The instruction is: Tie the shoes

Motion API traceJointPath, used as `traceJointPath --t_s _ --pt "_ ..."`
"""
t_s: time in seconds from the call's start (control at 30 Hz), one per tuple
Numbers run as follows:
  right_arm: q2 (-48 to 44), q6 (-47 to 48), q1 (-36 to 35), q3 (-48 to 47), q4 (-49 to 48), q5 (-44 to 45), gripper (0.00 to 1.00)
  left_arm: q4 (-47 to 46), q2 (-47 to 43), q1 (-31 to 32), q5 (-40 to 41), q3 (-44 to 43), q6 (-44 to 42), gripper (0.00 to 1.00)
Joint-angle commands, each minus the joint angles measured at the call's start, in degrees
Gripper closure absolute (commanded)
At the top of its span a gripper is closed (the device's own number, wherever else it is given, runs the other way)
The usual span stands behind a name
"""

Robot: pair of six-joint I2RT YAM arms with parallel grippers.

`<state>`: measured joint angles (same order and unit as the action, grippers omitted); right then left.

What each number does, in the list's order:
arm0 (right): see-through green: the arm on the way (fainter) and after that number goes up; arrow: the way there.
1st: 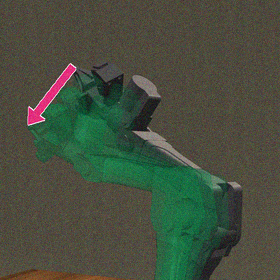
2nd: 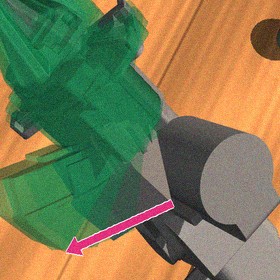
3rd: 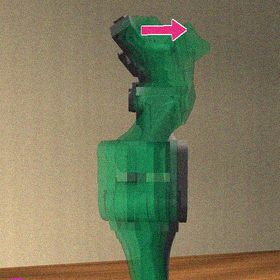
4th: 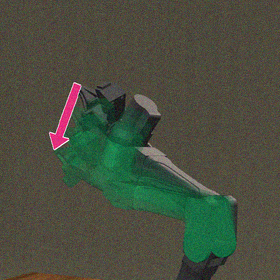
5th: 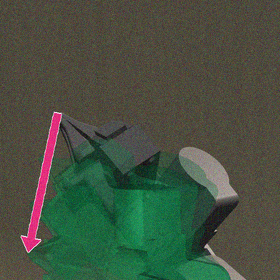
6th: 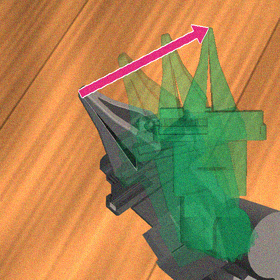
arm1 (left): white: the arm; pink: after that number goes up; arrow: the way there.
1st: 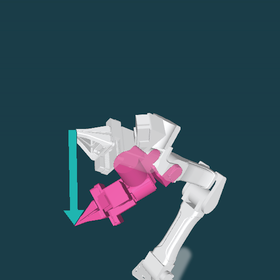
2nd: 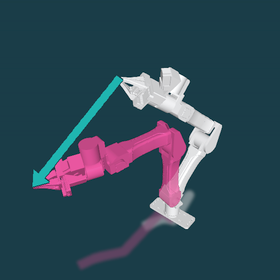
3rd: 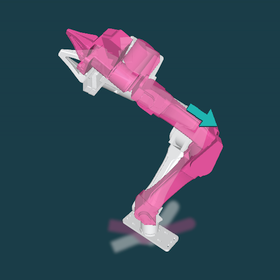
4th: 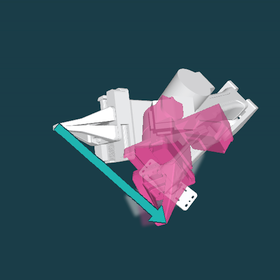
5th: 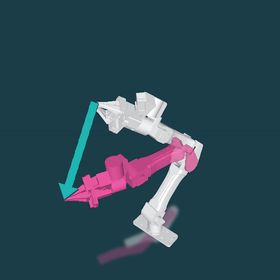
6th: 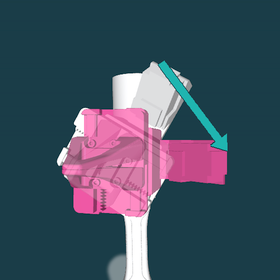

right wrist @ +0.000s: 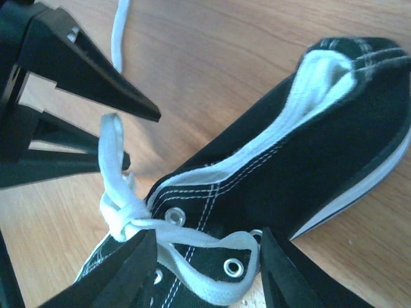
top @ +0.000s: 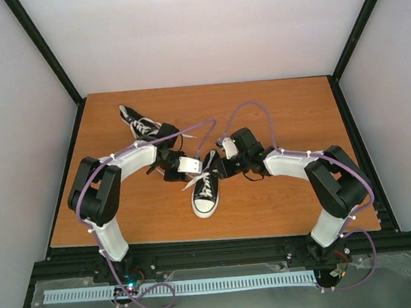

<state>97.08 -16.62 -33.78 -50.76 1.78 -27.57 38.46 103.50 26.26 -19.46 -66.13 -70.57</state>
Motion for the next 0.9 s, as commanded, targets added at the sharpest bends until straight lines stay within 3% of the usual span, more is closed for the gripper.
traceJointPath --t_s 0.0,0.13,0.2,0.27,0.33,0.43,0.6,0.87 --pt "0.67 0.63 0.21 -1.46 0.80 -2.42 0.58 1.50 -0.72 0.46 -3.30 -1.91 -1.88 0.59" --pt "0.10 0.65 0.23 -1.37 1.40 -2.47 0.69 3.02 -0.64 0.46 -4.68 -3.27 -0.90 0.73" --pt "0.02 0.55 0.21 -1.44 2.04 -2.65 0.63 3.92 -0.14 0.47 -4.52 -4.00 -0.32 0.79" --pt "0.04 0.51 0.18 -1.26 2.46 -2.31 0.49 4.54 0.23 0.46 -4.23 -4.22 -0.28 0.83" --pt "0.03 0.60 0.22 -1.06 2.75 -1.67 0.47 4.72 0.35 0.46 -4.08 -4.11 -0.27 0.88" --pt "0.47 0.24 0.21 -1.04 2.34 -2.11 0.61 5.00 0.14 0.46 -4.09 -4.14 -0.21 0.99" --pt "-0.08 0.20 0.21 -0.97 1.71 -3.70 0.96 3.67 1.07 0.46 -3.45 -5.12 2.64 0.99" --pt "-2.04 -1.44 0.12 4.39 0.93 -7.27 0.97 -0.70 6.72 0.50 2.26 -8.24 12.15 0.99"
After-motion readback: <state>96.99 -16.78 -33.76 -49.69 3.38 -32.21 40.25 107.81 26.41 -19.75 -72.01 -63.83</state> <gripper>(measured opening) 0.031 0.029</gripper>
